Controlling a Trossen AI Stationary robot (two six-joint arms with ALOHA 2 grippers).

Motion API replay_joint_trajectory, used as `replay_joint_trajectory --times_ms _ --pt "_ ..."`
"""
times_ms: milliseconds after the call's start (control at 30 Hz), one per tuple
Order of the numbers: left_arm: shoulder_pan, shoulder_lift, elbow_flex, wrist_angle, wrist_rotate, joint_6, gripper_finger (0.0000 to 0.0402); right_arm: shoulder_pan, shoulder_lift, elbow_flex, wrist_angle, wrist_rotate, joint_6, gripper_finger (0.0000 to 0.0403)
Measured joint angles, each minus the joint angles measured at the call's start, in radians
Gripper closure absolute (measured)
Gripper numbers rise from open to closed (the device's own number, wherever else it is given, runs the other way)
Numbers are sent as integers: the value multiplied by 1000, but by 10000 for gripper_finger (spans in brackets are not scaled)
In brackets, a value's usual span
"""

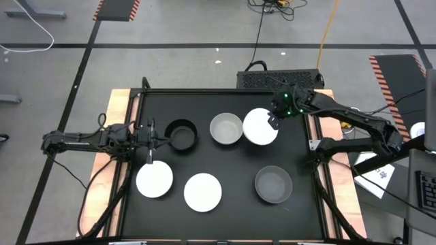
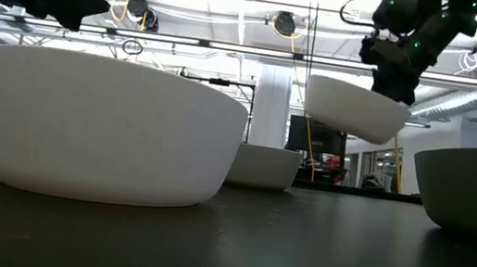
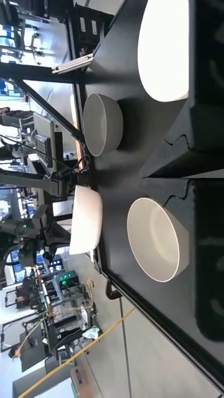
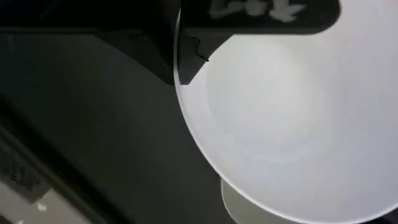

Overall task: Nest bowls inside each other
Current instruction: Stack the top right white bowl on the light gray bowl

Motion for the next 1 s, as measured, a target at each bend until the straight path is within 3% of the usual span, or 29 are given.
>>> replay_joint_trajectory --times_ms 300,433,733,1000 --pt "0 0 0 4 0 -21 398 0 -217 -16 91 -8 -19 403" --pt "0 0 0 4 0 -24 398 2 -322 -90 151 -65 2 403" --pt "0 0 0 5 0 -27 398 72 -540 -295 238 -63 86 403" --pt "0 0 0 6 0 -31 398 132 -581 -422 389 -61 157 403"
